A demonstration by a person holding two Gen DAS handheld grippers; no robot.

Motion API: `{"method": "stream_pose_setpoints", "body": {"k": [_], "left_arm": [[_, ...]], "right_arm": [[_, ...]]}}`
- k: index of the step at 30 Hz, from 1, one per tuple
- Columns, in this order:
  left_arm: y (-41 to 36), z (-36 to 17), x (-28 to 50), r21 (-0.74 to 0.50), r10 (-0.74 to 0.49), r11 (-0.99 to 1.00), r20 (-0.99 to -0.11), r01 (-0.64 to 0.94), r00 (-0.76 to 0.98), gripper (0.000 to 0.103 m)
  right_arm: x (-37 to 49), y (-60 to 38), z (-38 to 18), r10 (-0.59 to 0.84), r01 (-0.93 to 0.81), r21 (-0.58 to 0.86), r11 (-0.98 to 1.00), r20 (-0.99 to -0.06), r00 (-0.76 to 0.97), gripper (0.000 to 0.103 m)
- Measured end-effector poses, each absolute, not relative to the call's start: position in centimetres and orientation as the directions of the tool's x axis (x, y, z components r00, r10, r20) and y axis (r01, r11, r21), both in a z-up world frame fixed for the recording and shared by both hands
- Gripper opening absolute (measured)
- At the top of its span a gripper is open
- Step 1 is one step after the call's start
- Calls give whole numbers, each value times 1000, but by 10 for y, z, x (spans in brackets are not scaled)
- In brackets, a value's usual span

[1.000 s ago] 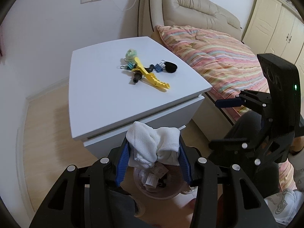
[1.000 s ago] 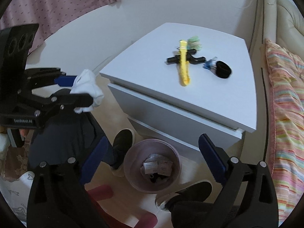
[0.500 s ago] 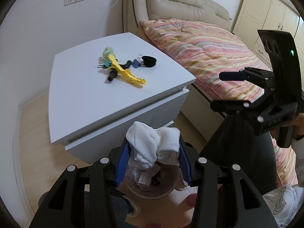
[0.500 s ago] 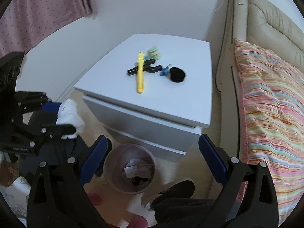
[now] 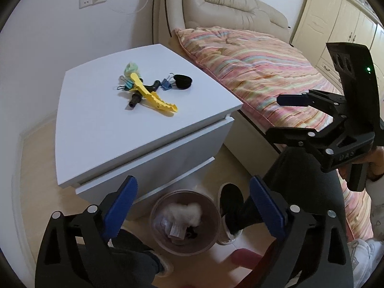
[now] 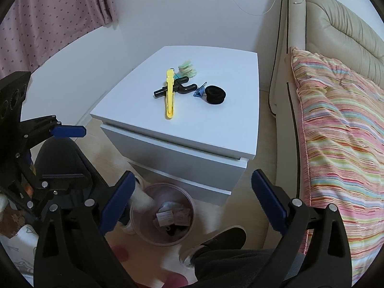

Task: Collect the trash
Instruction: 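Open the left gripper to drop the white socks into the bin, then move the right gripper toward the blue binder clip on the table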

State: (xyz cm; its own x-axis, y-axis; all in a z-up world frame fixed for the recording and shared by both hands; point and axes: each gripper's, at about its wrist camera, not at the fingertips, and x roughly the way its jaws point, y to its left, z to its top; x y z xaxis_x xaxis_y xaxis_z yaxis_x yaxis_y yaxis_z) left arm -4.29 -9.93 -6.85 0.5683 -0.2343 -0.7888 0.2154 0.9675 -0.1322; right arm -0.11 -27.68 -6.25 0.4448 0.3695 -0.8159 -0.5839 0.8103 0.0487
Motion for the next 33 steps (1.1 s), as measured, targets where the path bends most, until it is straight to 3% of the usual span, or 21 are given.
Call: {"method": "stream_pose_setpoints", "body": {"k": [33], "left_arm": [[-50,-61,-35,-103,-119,993,-763,63,635,95]], "right_arm": [[38,-214,-44,426,-675,45,737,-806,411,96]]}}
